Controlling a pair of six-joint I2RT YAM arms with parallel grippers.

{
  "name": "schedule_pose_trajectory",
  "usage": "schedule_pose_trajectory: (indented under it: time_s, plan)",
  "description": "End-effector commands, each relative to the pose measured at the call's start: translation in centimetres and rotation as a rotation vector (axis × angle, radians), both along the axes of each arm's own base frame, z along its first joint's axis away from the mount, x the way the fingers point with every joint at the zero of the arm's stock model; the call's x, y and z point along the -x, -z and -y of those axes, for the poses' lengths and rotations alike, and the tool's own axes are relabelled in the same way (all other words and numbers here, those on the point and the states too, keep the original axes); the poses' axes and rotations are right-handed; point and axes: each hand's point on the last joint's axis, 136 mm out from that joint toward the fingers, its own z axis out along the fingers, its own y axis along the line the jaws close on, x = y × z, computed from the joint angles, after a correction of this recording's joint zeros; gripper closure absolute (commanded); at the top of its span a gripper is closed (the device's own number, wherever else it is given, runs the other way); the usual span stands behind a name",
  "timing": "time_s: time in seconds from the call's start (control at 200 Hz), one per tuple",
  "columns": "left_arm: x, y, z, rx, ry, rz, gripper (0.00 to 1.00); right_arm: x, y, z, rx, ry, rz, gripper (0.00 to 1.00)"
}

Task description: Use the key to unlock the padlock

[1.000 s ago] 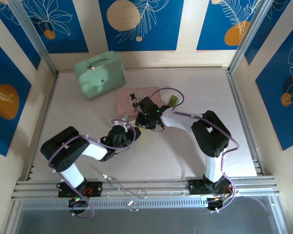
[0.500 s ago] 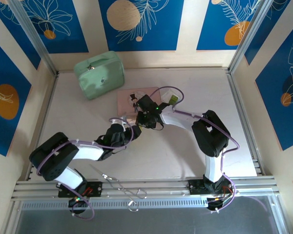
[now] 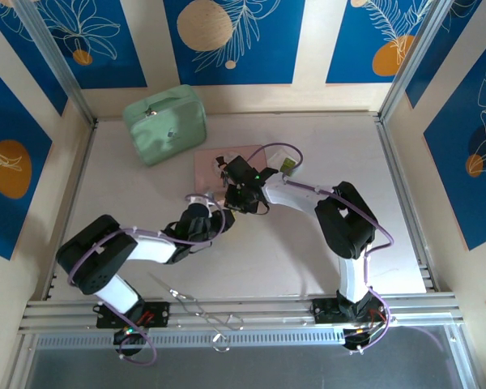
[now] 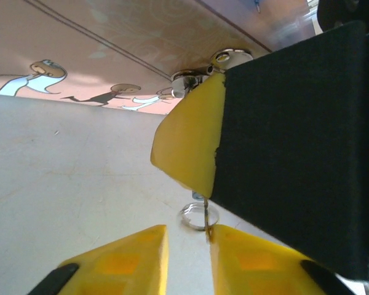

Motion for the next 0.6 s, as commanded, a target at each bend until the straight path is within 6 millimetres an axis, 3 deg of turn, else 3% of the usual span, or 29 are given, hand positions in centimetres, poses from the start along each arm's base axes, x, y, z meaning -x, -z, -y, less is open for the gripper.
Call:
schedule_pose_trajectory:
  time_s: [0.0, 0.325, 0.455, 0.595]
  plan:
    - [-1.6, -1.2, 0.9, 0.009, 0.001, 0.048, 0.81, 2.2, 0.3, -1.0, -0.003, -0.031, -0.084, 1.0]
    - [-1.8, -0.6, 1.1, -0.035, 0.013, 0.051, 0.88, 3.0, 0.7, -1.2, -0.007, -0.027, -0.143, 1.0]
    - [-2.2, -1.0, 0.9, -0.143, 0.011, 0.078, 0.95, 3.7, 0.4, -1.2, -0.003, -0.025, -0.179, 1.0]
    - [-2.5, -1.3, -0.8, -0.344, -0.039, 0.117, 1.0, 4.1, -0.1, -1.0, 0.002, -0.032, -0.215, 1.0]
